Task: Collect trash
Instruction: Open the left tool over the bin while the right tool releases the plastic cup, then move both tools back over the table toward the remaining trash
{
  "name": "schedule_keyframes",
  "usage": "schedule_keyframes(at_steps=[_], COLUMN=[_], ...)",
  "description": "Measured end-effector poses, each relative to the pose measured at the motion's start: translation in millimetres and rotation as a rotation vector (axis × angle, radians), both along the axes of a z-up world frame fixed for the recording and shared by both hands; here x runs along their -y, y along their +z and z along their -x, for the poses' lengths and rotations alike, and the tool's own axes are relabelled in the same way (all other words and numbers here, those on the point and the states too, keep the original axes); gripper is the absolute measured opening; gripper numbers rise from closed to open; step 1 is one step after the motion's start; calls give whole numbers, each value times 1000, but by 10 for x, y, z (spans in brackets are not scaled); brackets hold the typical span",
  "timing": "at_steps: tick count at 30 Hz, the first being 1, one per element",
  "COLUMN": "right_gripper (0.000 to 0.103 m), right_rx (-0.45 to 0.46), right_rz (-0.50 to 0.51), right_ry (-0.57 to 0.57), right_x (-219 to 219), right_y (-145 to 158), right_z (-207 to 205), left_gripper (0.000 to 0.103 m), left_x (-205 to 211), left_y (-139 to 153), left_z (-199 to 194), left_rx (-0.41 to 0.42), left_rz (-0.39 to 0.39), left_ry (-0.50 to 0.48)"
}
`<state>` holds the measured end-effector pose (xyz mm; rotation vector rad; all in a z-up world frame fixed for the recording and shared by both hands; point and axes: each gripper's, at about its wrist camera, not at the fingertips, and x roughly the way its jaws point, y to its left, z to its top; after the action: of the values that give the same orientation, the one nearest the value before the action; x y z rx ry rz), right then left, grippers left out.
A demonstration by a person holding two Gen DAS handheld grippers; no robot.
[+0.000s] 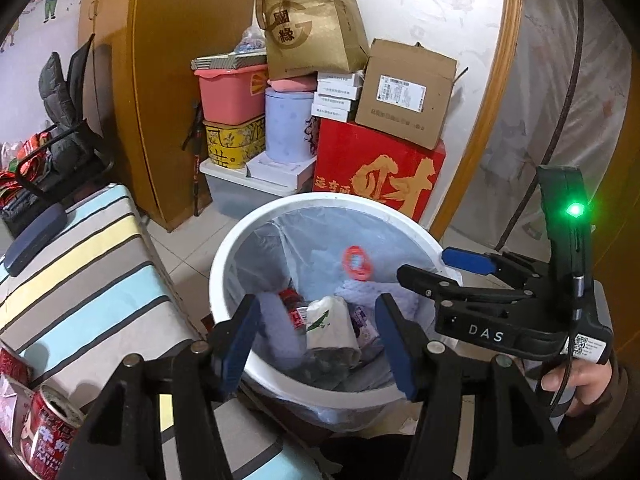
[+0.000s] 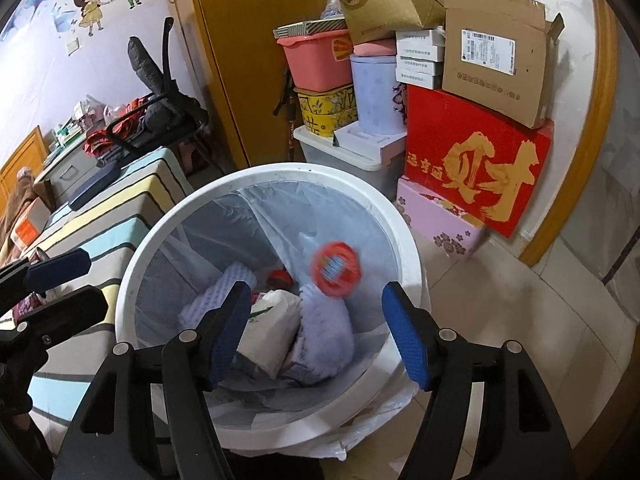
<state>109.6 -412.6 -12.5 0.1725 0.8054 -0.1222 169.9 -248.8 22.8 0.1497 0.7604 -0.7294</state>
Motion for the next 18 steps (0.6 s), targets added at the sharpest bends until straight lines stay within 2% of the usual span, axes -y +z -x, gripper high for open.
schedule_keyframes(at_steps=[18], right_gripper=[69], right_rx=[82], right_rz=[-3], right_ry=[41], right_x=[-431], right_y=[221], right_z=[128], left_gripper=[62], left_x=[-721], left_y=[244], left_z=[176], left_rx=[75], left_rz=[50], left_ry=[106])
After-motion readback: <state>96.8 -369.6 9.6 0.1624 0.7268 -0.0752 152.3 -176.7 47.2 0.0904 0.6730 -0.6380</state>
